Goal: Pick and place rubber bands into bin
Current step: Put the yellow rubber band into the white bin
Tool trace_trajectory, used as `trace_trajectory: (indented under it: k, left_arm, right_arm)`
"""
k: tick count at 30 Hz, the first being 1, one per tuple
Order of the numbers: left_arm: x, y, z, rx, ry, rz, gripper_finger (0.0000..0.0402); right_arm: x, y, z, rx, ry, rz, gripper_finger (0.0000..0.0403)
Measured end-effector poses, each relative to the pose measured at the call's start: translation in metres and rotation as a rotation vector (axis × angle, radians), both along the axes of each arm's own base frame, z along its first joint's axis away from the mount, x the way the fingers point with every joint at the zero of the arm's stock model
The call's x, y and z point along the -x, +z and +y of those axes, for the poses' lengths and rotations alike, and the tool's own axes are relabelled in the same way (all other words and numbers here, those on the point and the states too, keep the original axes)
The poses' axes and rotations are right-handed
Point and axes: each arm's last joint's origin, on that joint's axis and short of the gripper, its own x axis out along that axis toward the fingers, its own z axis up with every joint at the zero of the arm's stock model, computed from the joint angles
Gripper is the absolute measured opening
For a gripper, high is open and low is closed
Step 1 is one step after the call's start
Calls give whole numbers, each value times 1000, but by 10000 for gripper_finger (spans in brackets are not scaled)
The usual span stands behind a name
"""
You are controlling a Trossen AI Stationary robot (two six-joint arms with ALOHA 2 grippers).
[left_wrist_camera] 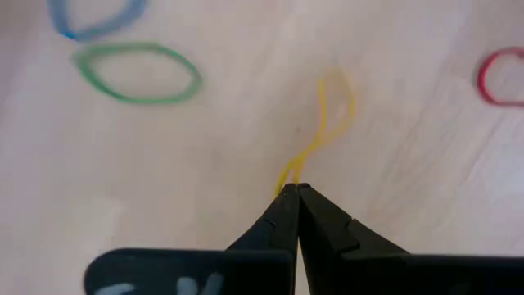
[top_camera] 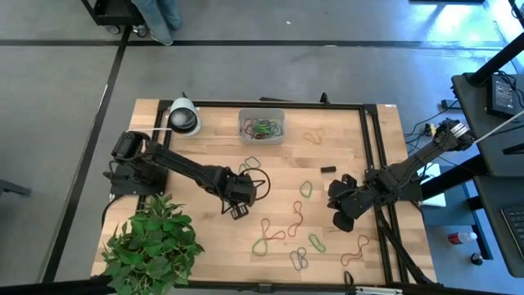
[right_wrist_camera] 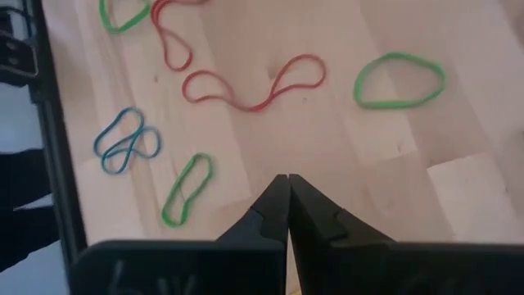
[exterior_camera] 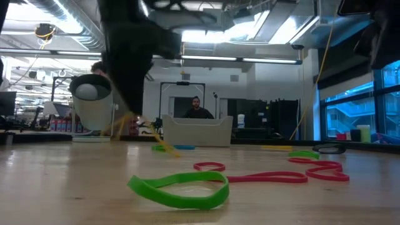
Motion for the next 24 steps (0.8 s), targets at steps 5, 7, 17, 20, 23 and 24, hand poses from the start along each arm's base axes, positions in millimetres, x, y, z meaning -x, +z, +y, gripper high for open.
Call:
trace_trajectory:
  k: [5, 7, 17, 20, 23, 24]
  left_arm:
    - [-1, 22, 14, -30, -13, -31, 1]
    - [-4, 29, 19, -32, -22, -54, 1]
    - [-22, 77, 74, -136, -119, -113, 1]
    - [-25, 92, 99, -203, -139, -137, 1]
    - [-25, 98, 129, -252, -150, -146, 1]
    - [-24, 98, 140, -251, -155, -153, 1]
  right_arm:
    - [0, 0, 0, 5, -9, -6, 10]
    - [0, 0, 0, 1, -15, -6, 10]
    - [-2, 1, -3, 26, -151, -61, 10]
    - [-2, 1, -4, 55, -165, -80, 10]
    - [-3, 1, -6, 90, -160, -89, 10]
    - [-3, 2, -7, 97, -168, -94, 10]
